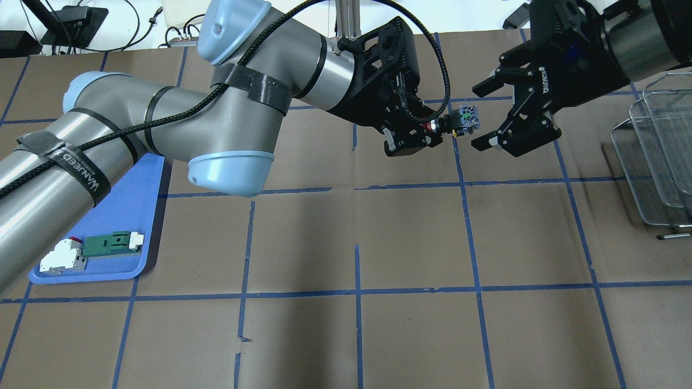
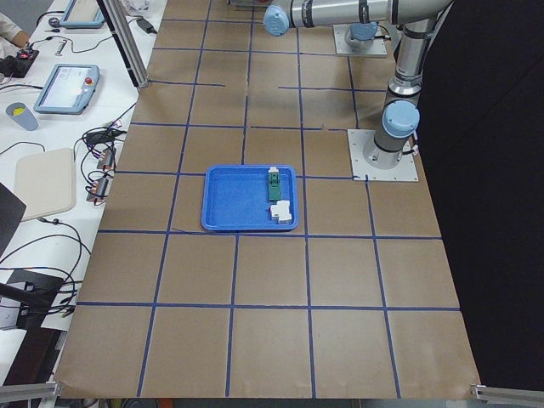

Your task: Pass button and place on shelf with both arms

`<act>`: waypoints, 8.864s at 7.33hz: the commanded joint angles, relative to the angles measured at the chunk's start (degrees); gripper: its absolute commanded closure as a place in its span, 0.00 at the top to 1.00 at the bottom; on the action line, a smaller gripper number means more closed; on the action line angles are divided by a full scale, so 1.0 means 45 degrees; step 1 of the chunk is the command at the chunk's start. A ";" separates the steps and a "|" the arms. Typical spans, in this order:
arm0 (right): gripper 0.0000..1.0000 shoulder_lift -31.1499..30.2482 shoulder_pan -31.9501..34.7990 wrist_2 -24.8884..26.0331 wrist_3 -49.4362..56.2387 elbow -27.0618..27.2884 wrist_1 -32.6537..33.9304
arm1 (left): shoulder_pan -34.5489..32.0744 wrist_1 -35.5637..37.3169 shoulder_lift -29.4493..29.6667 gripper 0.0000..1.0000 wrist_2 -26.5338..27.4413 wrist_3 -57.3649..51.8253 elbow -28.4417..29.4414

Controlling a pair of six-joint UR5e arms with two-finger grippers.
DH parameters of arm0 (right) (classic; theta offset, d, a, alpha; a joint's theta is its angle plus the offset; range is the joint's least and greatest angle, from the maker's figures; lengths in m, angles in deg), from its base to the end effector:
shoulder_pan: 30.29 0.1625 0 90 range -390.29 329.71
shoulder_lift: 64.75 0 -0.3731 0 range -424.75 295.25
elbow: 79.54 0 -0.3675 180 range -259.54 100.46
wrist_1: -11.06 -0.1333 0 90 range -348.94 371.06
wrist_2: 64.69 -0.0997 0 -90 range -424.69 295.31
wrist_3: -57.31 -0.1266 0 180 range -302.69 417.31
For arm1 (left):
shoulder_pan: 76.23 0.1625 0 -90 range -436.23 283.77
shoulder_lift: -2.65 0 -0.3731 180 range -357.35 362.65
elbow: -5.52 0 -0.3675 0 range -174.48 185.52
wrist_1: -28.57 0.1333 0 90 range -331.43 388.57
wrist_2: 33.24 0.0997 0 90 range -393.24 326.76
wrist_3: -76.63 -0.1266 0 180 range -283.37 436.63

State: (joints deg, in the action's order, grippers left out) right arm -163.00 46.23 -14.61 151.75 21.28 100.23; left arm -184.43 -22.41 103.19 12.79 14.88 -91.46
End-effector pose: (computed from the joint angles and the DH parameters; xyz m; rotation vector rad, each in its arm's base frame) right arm 0.1137 -0.4461 0.4124 -1.6627 1.9912 -0.7165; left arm -0.3803 -0.4485 0.3704 -1.7150 -1.7539 0.7975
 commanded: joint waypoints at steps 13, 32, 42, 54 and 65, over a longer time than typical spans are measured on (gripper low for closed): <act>0.00 -0.0080 0.0515 0.0062 0.0713 0.0214 0.0008 | -0.0018 0.0000 -0.0387 0.00 0.0043 0.0111 -0.0244; 0.00 0.0367 -0.3582 0.4846 0.0460 -0.2383 -0.1010 | 0.2732 -0.7452 -0.3376 1.00 0.9095 0.5986 0.1077; 0.00 0.3784 -0.6536 0.7660 -0.7032 -0.2130 0.4421 | 0.3828 -0.8946 -0.3027 1.00 0.9424 1.4990 0.1548; 1.00 0.4511 -0.6516 0.7853 -1.1221 -0.1797 0.4288 | 0.3634 -0.8789 -0.2908 1.00 0.9438 1.4818 0.1532; 1.00 0.0861 0.3300 1.0131 -2.3077 -0.1662 -0.0968 | 0.3654 -0.8867 -0.2927 1.00 0.9399 1.4779 0.1513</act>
State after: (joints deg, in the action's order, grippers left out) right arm -157.64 55.55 27.85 49.39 13.47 96.03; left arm -168.01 -62.11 90.05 55.09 81.38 -84.60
